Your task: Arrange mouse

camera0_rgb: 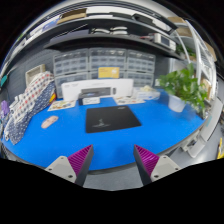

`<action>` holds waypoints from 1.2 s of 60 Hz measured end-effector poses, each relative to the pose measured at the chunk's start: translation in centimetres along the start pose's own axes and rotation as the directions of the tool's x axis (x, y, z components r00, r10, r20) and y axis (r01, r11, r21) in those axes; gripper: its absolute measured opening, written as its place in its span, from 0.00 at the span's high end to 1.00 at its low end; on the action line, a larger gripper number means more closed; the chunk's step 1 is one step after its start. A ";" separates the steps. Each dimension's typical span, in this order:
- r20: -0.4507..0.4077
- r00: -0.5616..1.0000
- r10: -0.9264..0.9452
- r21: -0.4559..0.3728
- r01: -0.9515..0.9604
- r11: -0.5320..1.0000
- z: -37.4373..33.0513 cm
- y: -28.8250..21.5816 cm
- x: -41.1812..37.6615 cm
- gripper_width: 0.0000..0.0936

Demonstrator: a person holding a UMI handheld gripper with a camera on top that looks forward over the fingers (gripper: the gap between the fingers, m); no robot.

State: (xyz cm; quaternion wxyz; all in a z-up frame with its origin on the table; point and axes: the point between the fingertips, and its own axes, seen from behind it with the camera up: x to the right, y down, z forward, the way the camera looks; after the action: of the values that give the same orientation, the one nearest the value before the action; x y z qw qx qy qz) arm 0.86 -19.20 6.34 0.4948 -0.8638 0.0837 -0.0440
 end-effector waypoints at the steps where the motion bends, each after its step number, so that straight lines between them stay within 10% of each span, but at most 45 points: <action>1: 0.017 1.000 0.000 -0.007 0.000 1.000 0.2 0.4 -1.1 0.14; 23: 0.325 0.941 -0.089 -0.090 0.125 0.988 6.7 3.4 -26.5 0.13; 56: 0.292 0.945 -0.149 -0.109 0.188 0.976 20.0 -3.6 -38.9 0.17; 72: 0.259 0.947 -0.192 -0.142 0.234 0.962 22.2 -4.9 -39.6 0.43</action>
State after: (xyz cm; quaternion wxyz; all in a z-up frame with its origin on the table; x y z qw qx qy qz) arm -33.98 9.51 -0.47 0.4178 -0.9058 -0.0682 0.0158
